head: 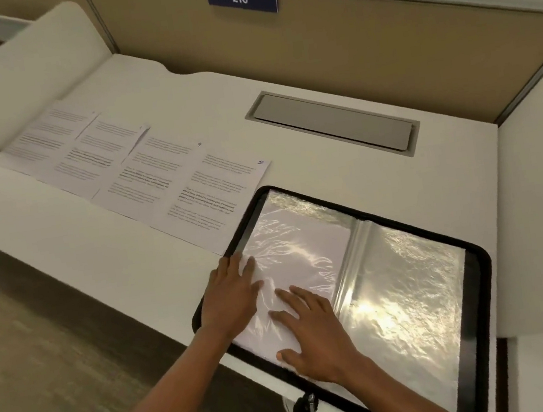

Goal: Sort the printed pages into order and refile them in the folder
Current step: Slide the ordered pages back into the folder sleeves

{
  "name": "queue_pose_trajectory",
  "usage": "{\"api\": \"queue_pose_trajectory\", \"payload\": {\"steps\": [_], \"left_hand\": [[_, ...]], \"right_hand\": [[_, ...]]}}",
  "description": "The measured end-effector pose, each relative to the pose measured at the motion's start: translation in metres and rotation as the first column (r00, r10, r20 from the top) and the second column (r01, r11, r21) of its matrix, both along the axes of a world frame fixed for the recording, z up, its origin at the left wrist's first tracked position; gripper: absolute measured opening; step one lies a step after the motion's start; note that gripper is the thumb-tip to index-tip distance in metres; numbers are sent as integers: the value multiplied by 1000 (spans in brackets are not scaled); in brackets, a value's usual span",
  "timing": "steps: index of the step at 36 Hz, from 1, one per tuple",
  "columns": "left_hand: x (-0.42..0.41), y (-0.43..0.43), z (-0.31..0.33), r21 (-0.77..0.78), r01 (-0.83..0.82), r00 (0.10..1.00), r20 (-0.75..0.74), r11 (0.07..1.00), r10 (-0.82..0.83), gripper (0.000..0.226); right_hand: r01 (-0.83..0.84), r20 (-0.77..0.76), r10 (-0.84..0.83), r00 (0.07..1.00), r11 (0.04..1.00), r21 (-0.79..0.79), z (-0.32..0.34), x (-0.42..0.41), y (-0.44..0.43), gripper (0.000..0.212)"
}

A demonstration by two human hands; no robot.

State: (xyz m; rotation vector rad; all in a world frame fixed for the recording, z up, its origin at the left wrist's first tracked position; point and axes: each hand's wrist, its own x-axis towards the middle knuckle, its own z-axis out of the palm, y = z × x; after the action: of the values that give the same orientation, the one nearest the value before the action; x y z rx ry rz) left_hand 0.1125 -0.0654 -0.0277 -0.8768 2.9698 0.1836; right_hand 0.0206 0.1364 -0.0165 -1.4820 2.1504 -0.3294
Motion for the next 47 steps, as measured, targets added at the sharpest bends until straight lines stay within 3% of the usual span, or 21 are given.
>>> {"api": "queue_pose_trajectory", "payload": {"steps": [3,11,15,20,27,39,47], "left_hand": [[4,0,3,107,-2,995,96,994,-9,62],[11,-8,38,281,-40,990,144,959,-1,61],[19,-18,51,323,-153,988,66,934,139,33],[55,-50,52,306,-316,943,1,898,332,33],[134,-139,57,356,-414,886,-51,838,460,32],[253,-332,99,349,-504,790,-184,790,585,26],[277,-449,127,393,-503,764,-214,770,608,28]], "right_hand": [[-28,-15,28,999,999,18,2,-2,-1,71],[-62,-82,66,994,997,45,7,-8,-15,58],[-34,-104,40,994,998,54,15,-8,-35,45],[33,11,-33,999,997,64,29,-3,-74,34],[113,117,-112,987,994,1,41,38,-161,14],[133,93,-127,987,989,-63,48,122,-342,20],[134,49,-130,990,984,-114,64,141,-460,24]]}}
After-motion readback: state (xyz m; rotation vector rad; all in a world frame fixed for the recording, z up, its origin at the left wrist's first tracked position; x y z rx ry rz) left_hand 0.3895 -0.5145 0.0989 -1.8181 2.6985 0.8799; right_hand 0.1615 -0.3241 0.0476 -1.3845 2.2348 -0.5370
